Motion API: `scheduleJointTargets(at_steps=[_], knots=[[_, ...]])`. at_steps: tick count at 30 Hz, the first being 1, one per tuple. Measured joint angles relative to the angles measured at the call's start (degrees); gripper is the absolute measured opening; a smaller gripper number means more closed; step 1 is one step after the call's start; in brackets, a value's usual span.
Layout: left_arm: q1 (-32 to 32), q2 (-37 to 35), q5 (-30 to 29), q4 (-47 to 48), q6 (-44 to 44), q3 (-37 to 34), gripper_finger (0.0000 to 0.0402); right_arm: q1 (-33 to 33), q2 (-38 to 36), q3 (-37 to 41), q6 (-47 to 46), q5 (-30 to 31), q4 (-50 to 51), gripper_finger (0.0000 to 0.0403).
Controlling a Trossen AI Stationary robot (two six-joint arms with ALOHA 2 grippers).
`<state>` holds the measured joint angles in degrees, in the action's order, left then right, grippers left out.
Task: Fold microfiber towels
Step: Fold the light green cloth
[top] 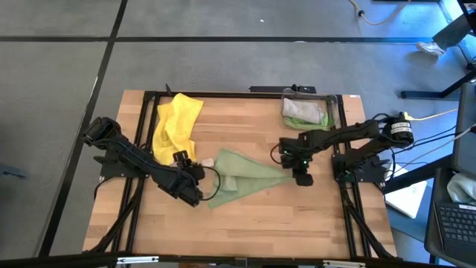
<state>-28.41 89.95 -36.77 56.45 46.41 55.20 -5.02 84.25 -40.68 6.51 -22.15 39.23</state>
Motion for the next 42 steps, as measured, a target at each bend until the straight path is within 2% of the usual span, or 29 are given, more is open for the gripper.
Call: scheduleJointTargets(at_steps=[8,14,20,22,26,28,30,34,38,42], knots=[[0.74,0.0,-0.17,-0.06,0.02,0.0,0.0185,-0.44,0.2,-4.65,2.18,2.71,-4.46,0.0033],[0.75,0.0,-1.91,0.32,-0.43,0.0,0.0185,-0.42,0.2,-9.92,6.25,7.93,-10.27,0.0046],[0.49,0.0,-2.18,0.57,-0.2,0.0,0.0184,-0.52,0.19,-15.85,8.63,8.87,-11.72,0.0088],[0.47,0.02,-3.19,0.6,-0.38,0.0,0.0184,-0.92,0.18,-16.43,10.36,10.07,-16.74,0.0111],[0.65,0.02,-6.48,1.28,-0.45,0.0,0.0185,-3.43,2.17,-15.02,10.25,12.31,-36.75,0.0156],[0.65,0.02,-7.62,1.48,0.38,0.0,0.0185,-4.98,5.14,-14.74,10.19,9.72,-43.2,0.0169],[0.64,0.02,-8.66,2.16,2.06,0.0,0.0184,-6.68,9.26,-14.89,8.17,4.41,-47.23,0.0175],[0.15,0.04,-10.98,5.97,5.77,0.0,0.0185,-9.34,19.63,-18.79,3.75,-5.66,-48.23,0.0176],[-0.73,0.04,-13.64,6.19,6.0,0.0,0.0185,-9.62,27.71,-25.31,3.83,-7.32,-45.86,0.0177],[-1.32,0.04,-14.9,5.23,6.01,0.0,0.0185,-9.58,32.06,-32.85,5.61,-7.66,-41.62,0.0177]])
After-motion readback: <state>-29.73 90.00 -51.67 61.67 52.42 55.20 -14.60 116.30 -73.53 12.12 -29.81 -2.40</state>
